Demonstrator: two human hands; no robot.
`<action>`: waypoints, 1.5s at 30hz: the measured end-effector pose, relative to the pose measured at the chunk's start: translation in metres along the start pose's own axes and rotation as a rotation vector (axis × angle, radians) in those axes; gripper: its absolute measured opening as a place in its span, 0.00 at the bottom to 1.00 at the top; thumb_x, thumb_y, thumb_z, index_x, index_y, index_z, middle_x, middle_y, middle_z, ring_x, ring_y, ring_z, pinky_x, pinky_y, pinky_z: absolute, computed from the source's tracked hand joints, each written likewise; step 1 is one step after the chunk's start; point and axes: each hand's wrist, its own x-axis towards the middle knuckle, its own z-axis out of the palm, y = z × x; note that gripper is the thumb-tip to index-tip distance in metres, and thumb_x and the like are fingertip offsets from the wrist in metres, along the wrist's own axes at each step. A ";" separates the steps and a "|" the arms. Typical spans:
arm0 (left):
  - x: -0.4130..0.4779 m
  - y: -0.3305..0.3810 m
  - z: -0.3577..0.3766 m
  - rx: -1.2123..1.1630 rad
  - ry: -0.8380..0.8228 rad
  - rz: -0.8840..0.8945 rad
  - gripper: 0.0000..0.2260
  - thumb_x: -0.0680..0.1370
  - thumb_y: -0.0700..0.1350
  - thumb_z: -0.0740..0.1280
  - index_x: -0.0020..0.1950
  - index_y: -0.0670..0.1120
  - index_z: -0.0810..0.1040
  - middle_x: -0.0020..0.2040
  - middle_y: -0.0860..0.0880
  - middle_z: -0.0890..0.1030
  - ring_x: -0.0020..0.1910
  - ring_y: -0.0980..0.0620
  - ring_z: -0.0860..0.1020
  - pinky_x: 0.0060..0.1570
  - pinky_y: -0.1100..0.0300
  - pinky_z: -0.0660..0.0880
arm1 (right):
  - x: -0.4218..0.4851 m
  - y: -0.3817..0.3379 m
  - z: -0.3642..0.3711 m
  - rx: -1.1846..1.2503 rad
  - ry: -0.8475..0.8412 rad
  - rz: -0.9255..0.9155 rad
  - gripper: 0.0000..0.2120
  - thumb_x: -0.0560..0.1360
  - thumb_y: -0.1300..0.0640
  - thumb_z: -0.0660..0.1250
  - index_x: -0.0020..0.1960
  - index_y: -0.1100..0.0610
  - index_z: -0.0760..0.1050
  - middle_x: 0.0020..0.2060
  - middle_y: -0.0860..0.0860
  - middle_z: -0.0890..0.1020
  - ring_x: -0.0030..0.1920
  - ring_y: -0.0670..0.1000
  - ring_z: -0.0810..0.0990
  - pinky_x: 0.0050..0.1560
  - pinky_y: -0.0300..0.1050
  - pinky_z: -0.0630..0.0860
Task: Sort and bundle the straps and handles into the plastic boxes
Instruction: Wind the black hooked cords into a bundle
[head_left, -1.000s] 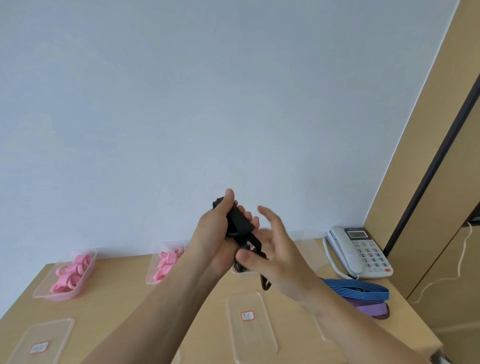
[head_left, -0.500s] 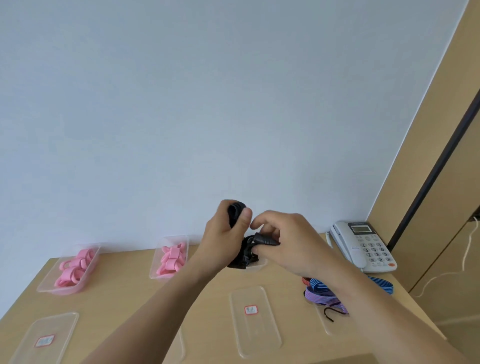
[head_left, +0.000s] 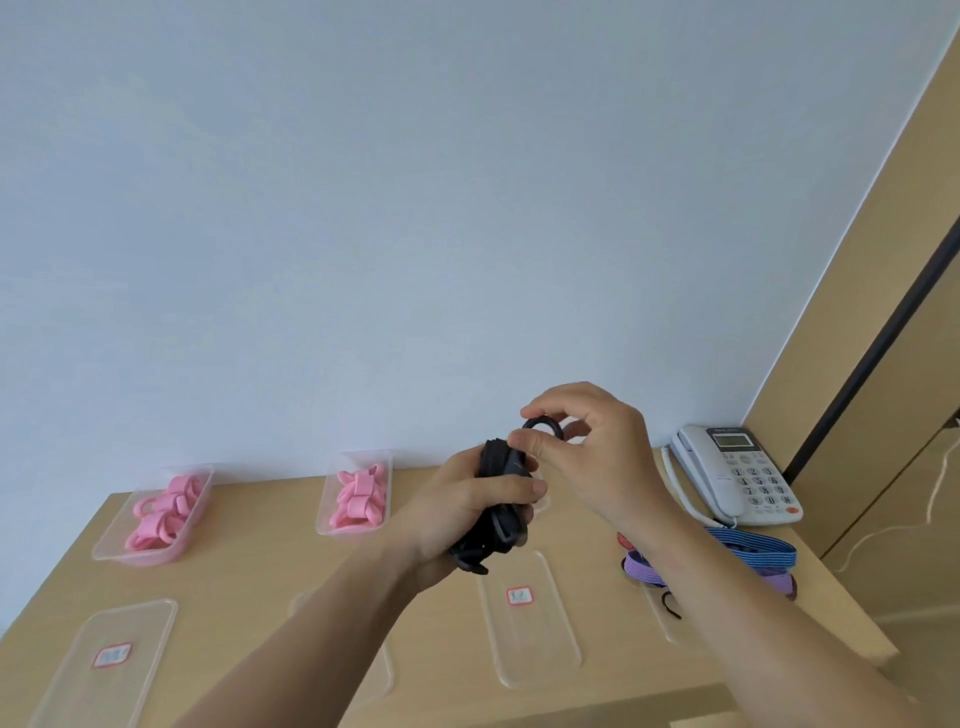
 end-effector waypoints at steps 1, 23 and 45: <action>0.000 -0.004 -0.003 -0.040 0.041 -0.006 0.14 0.75 0.38 0.73 0.58 0.36 0.77 0.44 0.39 0.80 0.41 0.45 0.81 0.41 0.54 0.81 | -0.004 0.003 0.007 -0.053 -0.012 0.010 0.08 0.72 0.55 0.78 0.50 0.48 0.86 0.50 0.42 0.83 0.52 0.45 0.82 0.49 0.43 0.79; 0.106 -0.116 -0.062 -0.562 0.459 -0.336 0.18 0.78 0.32 0.61 0.63 0.50 0.75 0.40 0.44 0.85 0.41 0.41 0.85 0.40 0.47 0.83 | -0.033 0.139 0.095 0.100 -0.250 0.500 0.24 0.77 0.66 0.69 0.60 0.38 0.81 0.46 0.37 0.86 0.45 0.43 0.85 0.44 0.39 0.83; 0.254 -0.190 -0.044 0.926 0.562 -0.247 0.37 0.76 0.34 0.64 0.84 0.43 0.54 0.81 0.39 0.59 0.82 0.36 0.53 0.82 0.46 0.48 | 0.019 0.276 0.075 -0.257 -0.393 0.442 0.18 0.71 0.61 0.74 0.61 0.52 0.82 0.48 0.48 0.82 0.51 0.55 0.76 0.51 0.45 0.72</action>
